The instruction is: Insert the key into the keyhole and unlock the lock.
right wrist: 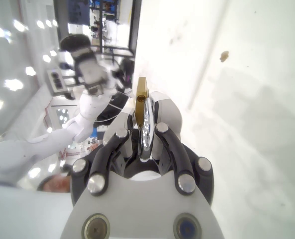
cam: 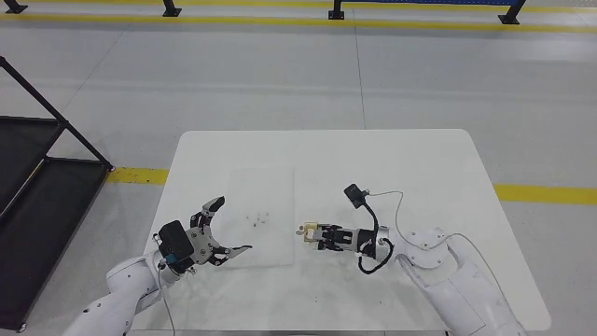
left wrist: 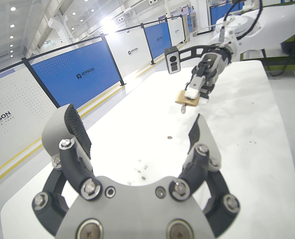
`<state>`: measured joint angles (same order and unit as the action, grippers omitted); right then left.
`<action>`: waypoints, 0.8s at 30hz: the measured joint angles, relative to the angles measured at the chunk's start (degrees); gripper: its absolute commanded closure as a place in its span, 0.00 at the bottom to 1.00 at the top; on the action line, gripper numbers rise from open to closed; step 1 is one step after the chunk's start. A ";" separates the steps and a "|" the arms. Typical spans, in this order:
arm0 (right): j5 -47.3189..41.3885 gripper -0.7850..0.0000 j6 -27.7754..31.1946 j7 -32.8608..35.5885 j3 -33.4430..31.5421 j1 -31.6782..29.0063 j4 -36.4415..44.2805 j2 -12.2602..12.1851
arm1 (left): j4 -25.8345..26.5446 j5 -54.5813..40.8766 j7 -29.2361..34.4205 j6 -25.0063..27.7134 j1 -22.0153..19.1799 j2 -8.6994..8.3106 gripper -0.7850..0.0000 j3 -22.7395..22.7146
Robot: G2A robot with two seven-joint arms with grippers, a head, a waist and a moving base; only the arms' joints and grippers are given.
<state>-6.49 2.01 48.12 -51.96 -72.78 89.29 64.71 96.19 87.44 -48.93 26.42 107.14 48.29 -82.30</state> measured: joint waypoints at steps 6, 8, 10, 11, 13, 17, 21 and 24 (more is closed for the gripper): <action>1.23 1.00 -0.59 -2.81 3.85 3.85 -6.31 1.56 | 0.00 0.00 0.00 0.00 0.00 0.00 0.00 0.00; 2.37 1.00 -0.69 -4.22 4.59 4.56 -7.61 1.89 | 0.00 0.00 0.00 0.00 0.00 0.00 0.00 0.00; 3.48 1.00 -1.07 -5.42 5.01 4.84 -8.14 2.07 | 0.00 0.00 0.00 0.00 0.00 0.00 0.00 0.00; 4.21 1.00 -1.50 -6.05 5.21 4.90 -8.26 2.14 | 0.00 0.00 0.00 0.00 0.00 0.00 0.00 0.00; 5.57 1.00 -2.45 -6.84 5.41 4.92 -8.23 2.18 | 0.00 0.00 0.00 0.00 0.00 0.00 0.00 0.00; 9.23 1.00 -6.07 -8.20 5.70 4.61 -6.86 2.10 | 0.00 0.00 0.00 0.00 0.00 0.00 0.00 0.00; 11.89 1.00 -9.32 -8.84 5.62 4.03 -4.90 1.92 | 0.00 0.00 0.00 0.00 0.00 0.00 0.00 0.00; 13.71 1.00 -12.09 -8.74 5.55 3.70 -3.39 1.78 | 0.00 0.00 0.00 0.00 0.00 0.00 0.00 0.00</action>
<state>7.22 -10.08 39.38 -46.41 -69.08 85.90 66.49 96.19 87.44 -48.93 26.42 107.14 48.29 -82.30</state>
